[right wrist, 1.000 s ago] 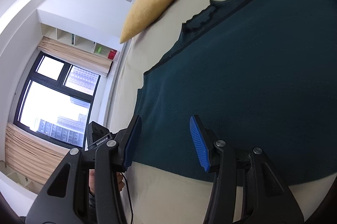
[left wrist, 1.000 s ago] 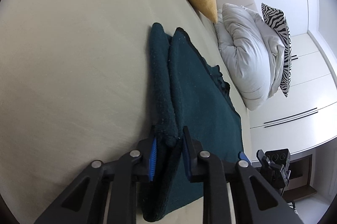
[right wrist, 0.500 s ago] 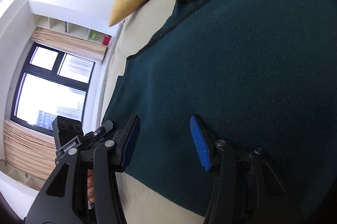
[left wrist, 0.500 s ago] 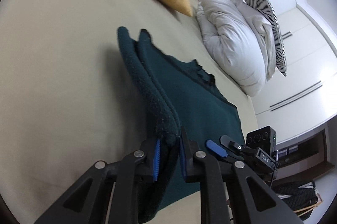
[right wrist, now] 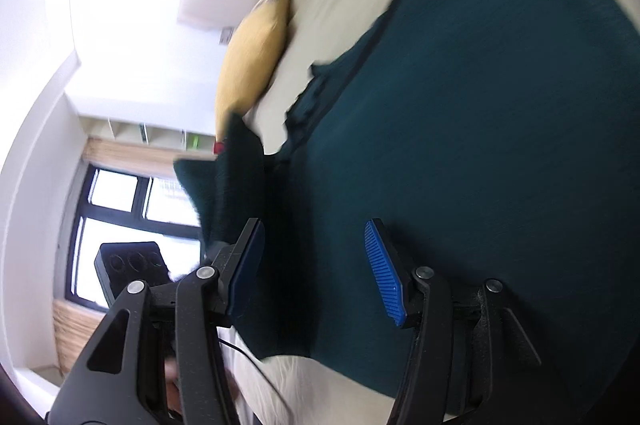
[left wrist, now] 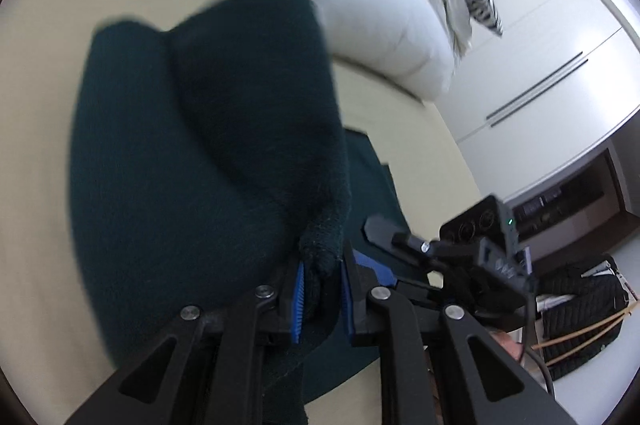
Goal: Fold small clothes
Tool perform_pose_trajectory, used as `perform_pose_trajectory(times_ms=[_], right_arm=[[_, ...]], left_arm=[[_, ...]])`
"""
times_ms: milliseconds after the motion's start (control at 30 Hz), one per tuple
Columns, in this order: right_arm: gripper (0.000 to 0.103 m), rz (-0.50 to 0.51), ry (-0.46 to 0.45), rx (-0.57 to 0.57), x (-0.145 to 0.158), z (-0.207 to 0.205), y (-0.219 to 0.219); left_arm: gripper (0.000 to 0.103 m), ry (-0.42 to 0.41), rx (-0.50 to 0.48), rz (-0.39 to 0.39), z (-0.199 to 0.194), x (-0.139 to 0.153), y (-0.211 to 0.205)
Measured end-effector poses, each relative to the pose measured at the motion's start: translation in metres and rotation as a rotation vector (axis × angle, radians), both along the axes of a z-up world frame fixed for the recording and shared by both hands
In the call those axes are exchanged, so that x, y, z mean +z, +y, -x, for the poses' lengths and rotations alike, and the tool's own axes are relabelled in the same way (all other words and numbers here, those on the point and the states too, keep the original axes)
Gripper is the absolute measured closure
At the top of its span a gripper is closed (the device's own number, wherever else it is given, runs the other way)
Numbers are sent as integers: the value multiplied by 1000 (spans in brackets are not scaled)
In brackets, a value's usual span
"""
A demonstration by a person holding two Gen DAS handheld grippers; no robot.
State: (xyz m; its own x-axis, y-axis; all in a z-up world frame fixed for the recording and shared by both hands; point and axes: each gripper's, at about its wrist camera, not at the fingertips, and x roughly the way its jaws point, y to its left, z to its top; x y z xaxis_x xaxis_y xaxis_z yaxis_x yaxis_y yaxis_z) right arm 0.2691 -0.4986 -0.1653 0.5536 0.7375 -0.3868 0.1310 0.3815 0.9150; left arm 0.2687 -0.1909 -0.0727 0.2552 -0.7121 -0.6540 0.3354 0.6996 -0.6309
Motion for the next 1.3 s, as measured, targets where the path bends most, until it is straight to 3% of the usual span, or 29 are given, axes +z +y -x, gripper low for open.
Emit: perform_pose_trajectory(times_ms=[67,133,300,367,433,733,767,833,867,1067,1300], right_arm=[[53,-38,10,-5,-6,1,-9],[53,-36,12,13,-7,1,-12],[53,6,29,20,-5,-9,-3],[53,8,40,19,-2,-11,1],[51,10,48,29,2,-14,7],[52,111,115,61,7,-25,33],[54,134,116,66,8,-27,35],[81,220,124,92,11,-27,43],[85,241,125,106,10,-26,45],[89,348,54,111,41,-20,39],[89,450,18,89,72,-6,-5]], left_arm=[[84,38,-9,8,2,-16,-8],[81,29,-8,38,9,-14,-3],[39,-67,-17,95,31,25,29],[32,-81,0,151,38,35,46],[32,-85,20,197,41,39,62],[36,-43,137,116,34,11,105],[36,-42,138,108,33,9,105],[36,-42,138,94,32,7,104],[36,-41,135,93,33,6,104],[36,-53,131,71,29,9,96],[36,-93,82,24,25,20,62]])
